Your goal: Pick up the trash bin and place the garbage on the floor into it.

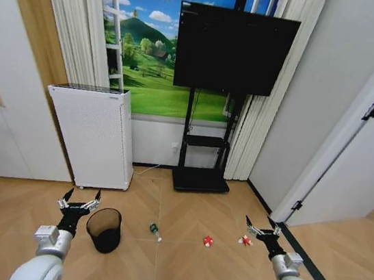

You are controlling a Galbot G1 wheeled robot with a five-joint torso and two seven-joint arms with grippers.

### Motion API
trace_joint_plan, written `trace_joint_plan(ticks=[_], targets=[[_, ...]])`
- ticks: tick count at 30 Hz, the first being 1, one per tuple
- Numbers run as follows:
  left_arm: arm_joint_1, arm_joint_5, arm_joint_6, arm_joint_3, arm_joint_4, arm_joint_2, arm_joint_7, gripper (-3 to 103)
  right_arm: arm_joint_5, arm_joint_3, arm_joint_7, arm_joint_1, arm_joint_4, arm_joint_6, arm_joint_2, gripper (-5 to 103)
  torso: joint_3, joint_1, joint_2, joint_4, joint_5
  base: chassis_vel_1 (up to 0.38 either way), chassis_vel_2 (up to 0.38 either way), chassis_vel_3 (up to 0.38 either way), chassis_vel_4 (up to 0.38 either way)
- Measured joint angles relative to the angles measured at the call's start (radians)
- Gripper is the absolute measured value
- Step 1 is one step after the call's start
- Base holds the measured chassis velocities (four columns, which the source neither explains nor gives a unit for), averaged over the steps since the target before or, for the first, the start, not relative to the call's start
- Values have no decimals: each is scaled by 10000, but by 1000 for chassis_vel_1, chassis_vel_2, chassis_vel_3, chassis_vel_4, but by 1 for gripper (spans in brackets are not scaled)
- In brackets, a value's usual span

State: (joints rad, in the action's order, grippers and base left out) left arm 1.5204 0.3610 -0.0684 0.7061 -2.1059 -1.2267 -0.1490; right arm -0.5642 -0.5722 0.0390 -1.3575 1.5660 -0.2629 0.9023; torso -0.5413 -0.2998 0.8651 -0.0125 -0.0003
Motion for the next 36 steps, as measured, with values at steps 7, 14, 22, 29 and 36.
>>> trace_joint_plan(ticks=[7, 14, 22, 29, 36], targets=[[33, -85, 1, -77, -3, -71, -16, 100, -82, -5, 68, -30, -26, 2, -2, 100, 1, 2, 1, 0, 1, -289, 422, 289, -419], [12, -76, -231, -13, -70, -42, -274, 100, -74, 15, 67, 147, -435, -359, 59, 100, 1, 1, 3, 2, 4, -257, 432, 265, -434], [-20, 83, -646, 44, -45, -42, -582, 100, 79, 66, 226, 111, -654, -511, 129, 100, -3, -7, -1, -3, 0, -204, 248, 186, -201], [787, 1705, -2382, -355, -958, -413, -2376, 100, 230, 72, 427, 61, -769, -613, 204, 100, 5, 12, 3, -4, 5, 5, -40, -16, 25], [1749, 1094, -2187, -70, -228, -989, -2148, 100, 316, 20, 595, -26, -1038, -678, 311, 100, 3, 10, 4, 2, 3, 19, -24, -24, 12]])
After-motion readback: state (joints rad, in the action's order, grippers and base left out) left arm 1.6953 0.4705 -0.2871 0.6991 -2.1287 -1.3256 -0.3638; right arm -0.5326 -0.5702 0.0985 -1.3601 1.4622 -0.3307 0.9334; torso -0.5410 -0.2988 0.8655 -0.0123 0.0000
